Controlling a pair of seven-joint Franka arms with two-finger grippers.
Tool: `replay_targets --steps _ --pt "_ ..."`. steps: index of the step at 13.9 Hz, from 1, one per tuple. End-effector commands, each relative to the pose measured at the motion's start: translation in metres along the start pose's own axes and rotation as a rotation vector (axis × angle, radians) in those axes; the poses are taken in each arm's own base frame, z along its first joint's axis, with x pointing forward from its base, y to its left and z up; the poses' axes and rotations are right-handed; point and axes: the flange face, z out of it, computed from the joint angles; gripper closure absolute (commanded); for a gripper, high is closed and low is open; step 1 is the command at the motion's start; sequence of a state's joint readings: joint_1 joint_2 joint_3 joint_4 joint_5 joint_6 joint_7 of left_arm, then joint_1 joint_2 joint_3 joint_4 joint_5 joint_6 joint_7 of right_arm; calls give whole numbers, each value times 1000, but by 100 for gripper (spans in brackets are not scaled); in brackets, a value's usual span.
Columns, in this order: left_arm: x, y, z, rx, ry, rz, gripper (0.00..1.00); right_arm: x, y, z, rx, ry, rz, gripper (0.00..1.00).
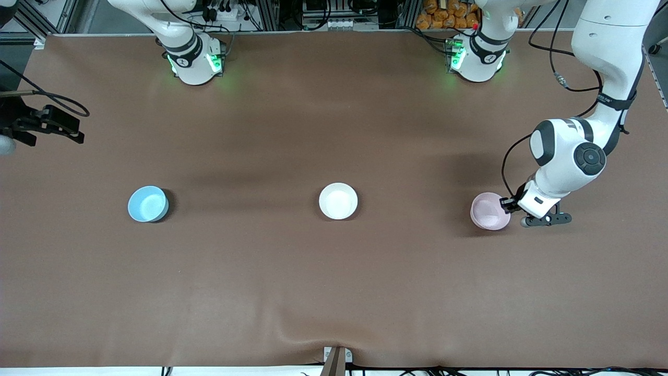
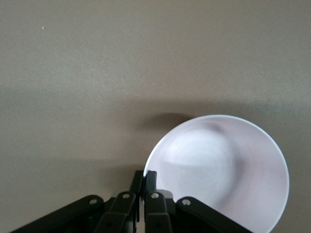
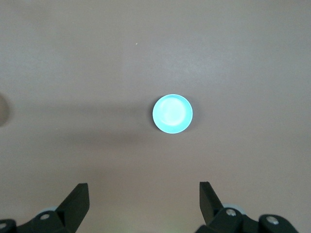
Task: Stack pink and blue bowls on white bowl
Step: 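Grasp the pink bowl rim with the left gripper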
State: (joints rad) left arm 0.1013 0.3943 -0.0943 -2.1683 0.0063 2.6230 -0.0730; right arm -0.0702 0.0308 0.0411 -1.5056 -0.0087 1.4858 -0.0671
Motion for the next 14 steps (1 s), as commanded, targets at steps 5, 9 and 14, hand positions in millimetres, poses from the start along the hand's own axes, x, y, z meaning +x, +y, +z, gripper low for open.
replay_targets --steps 5,9,14 --pt "5 82 -88 -42 97 129 100 4 6 8 11 27 16 0" --pt "4 154 -134 -68 32 105 100 14 4 23 12 7 11 0" --pt "-18 261 -160 -107 -33 70 100 1 10 7 5 17 22 0"
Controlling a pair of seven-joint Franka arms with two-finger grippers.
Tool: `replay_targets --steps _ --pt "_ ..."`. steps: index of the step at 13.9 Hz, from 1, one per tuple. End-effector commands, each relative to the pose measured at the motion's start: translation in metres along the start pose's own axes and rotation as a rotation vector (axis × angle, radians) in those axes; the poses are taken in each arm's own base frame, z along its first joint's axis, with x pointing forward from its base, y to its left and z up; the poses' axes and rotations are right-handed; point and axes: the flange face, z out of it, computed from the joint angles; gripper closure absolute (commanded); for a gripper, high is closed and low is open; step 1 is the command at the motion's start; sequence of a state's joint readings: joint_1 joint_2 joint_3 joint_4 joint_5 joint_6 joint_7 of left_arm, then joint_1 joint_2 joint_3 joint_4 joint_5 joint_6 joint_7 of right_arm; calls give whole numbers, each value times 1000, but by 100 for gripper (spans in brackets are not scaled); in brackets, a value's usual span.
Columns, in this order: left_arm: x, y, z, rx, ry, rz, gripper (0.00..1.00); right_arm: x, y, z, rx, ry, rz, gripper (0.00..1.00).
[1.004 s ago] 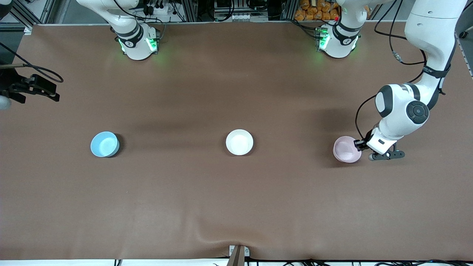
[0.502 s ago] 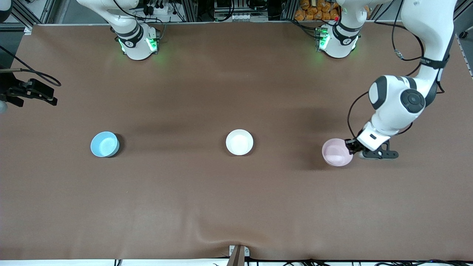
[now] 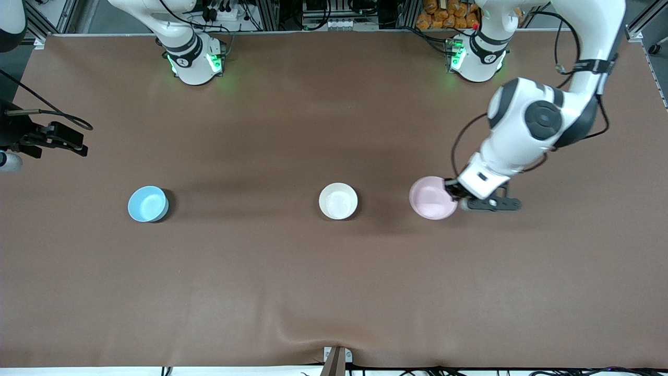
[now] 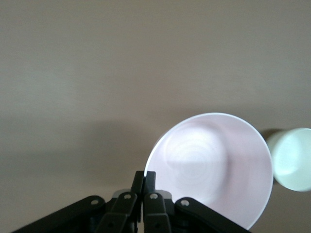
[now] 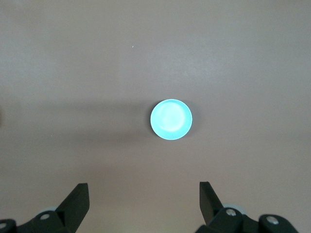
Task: Stack pink and blue bowls on white bowl
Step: 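Carry the pink bowl with the left gripper over the white bowl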
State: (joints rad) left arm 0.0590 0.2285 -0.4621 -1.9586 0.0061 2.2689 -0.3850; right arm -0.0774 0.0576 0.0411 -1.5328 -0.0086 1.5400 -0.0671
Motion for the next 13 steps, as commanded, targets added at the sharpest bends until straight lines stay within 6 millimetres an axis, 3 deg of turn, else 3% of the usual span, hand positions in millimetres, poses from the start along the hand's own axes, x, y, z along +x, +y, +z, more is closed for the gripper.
replay_targets --steps 1,4,6,13 --pt "-3 42 5 -16 -35 -38 100 -17 4 -17 3 20 15 0" --pt "-14 82 13 -29 -49 -87 100 -27 -4 -11 2 26 92 0" --pt "-17 94 20 -33 -62 -87 100 -26 -16 -5 -3 15 114 0" --pt "-25 147 58 -58 -115 -75 100 -22 -15 0 -3 18 115 0"
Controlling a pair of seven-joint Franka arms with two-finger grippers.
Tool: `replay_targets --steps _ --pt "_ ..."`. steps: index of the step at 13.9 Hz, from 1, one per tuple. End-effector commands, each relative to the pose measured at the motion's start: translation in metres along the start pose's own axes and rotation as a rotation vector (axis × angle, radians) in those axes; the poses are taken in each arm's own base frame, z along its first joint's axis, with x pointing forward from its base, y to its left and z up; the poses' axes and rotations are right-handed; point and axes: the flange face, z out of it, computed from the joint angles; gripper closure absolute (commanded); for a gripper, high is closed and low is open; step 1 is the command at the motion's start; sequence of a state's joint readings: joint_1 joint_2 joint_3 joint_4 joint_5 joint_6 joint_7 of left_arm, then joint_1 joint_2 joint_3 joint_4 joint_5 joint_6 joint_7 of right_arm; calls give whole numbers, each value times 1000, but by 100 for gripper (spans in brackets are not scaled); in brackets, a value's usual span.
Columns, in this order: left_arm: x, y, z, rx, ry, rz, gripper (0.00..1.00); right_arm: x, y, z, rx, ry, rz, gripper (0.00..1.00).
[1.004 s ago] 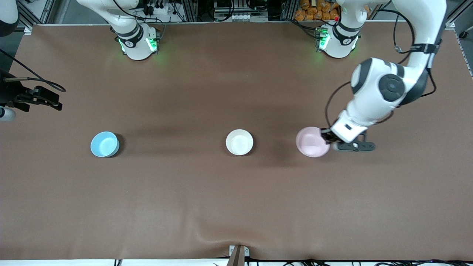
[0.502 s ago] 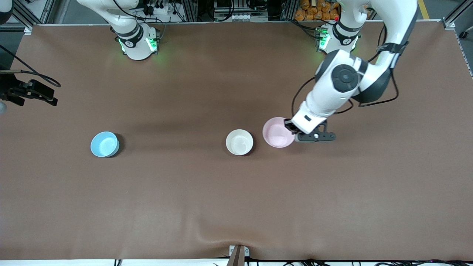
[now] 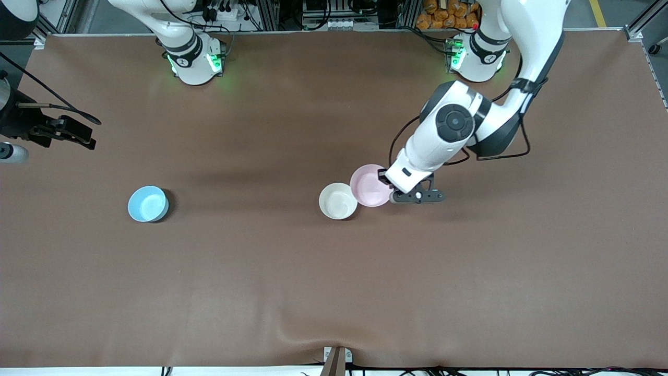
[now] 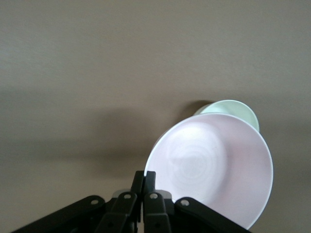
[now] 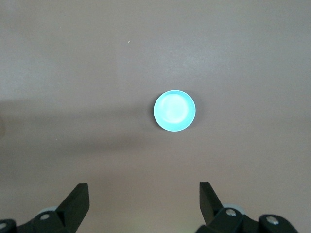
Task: Stack pink and blue bowls on white bowl
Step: 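Carry the pink bowl with the left gripper over the white bowl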
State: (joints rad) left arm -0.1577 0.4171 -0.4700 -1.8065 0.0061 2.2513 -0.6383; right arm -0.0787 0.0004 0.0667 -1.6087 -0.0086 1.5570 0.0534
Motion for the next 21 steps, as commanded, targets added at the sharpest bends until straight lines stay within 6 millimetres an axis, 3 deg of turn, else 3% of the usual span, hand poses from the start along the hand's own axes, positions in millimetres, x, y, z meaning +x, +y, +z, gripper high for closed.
replay_targets --steps 1,15,21 --pt "-1 24 9 -4 -14 -13 100 -6 1 -3 2 21 19 0" --pt "0 58 76 -38 -8 42 100 -3 3 -4 -1 34 22 0" --pt "2 58 101 -25 24 62 100 -2 1 -1 -3 31 19 0"
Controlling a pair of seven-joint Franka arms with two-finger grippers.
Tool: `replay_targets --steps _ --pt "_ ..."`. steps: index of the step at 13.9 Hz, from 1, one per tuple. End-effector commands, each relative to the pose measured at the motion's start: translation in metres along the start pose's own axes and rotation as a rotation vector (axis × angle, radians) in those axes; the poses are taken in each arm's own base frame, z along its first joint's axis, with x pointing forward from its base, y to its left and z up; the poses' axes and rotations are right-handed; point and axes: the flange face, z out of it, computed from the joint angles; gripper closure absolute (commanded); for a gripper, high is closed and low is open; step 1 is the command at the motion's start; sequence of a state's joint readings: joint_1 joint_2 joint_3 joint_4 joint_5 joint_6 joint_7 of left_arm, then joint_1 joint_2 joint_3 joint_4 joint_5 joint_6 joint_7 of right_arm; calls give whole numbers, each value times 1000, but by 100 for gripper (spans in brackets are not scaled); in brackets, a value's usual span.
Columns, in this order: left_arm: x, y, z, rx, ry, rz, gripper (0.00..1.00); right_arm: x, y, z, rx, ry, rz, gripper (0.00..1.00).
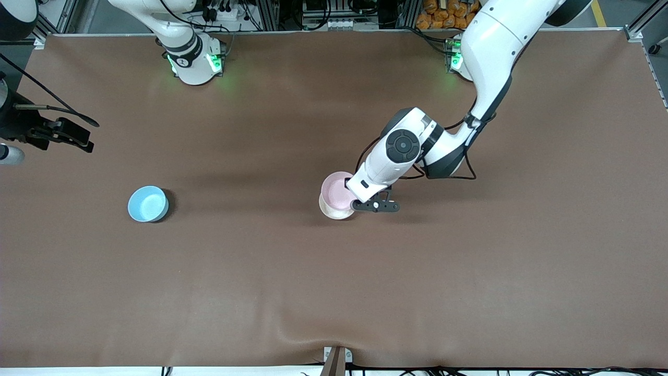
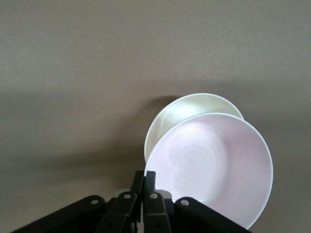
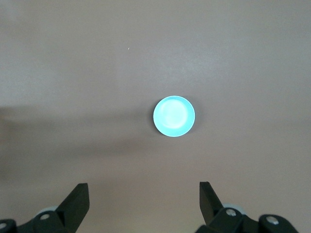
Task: Stack pink and blue bowls on white bowl
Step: 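Lower the pink bowl into the white bowl and open the left gripper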
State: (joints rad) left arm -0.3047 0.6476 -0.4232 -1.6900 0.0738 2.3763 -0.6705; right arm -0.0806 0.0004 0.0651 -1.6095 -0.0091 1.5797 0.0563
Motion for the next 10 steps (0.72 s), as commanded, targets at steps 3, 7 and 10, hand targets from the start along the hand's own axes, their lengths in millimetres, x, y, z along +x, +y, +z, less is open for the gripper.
replay_targets --steps 3,7,10 --pt "7 5 11 -14 42 -6 100 -4 0 -2 -4 13 16 0" --pt "9 5 13 -18 46 -7 1 -3 0 -1 -3 24 16 0" --pt "26 -9 -30 18 114 6 0 0 2 0 -2 33 17 0"
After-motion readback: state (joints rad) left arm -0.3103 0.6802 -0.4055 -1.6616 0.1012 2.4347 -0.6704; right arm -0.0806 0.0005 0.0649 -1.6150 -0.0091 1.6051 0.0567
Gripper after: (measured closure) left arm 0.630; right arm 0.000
